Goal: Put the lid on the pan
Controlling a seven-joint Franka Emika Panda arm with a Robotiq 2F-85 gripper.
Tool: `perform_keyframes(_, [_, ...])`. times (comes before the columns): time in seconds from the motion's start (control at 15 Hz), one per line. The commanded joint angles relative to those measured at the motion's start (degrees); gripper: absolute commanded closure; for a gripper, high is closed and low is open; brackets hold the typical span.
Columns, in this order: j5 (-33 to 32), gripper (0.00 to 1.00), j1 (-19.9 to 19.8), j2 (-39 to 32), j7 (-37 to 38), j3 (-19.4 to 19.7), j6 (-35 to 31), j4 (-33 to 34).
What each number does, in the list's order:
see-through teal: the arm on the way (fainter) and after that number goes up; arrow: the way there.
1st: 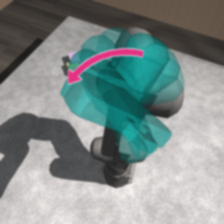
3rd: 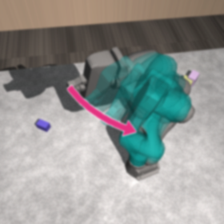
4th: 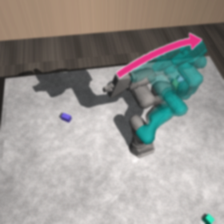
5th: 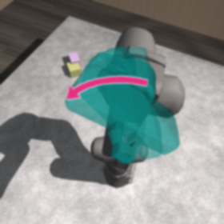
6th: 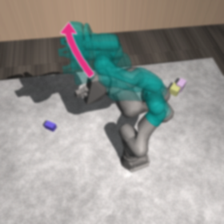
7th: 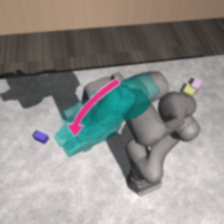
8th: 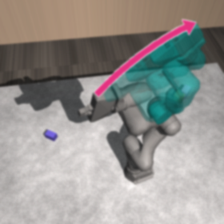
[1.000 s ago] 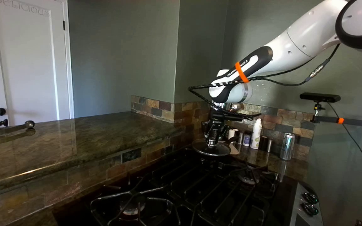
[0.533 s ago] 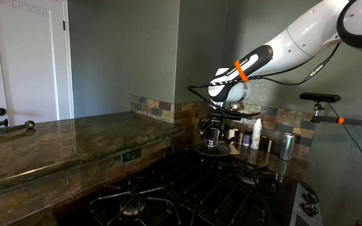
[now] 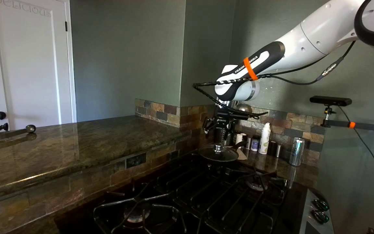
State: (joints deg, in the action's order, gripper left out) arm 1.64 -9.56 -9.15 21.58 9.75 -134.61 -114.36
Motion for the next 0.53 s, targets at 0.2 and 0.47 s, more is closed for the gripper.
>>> perform_keyframes(0.2, [-7.9, 0.0, 0.92, 4.09, -1.39, 0.58, 7.07, -0.27])
perform_keyframes(0.47, [-10.69, 0.0, 0.56, 7.06, -6.3, 0.09, 10.26, -1.0])
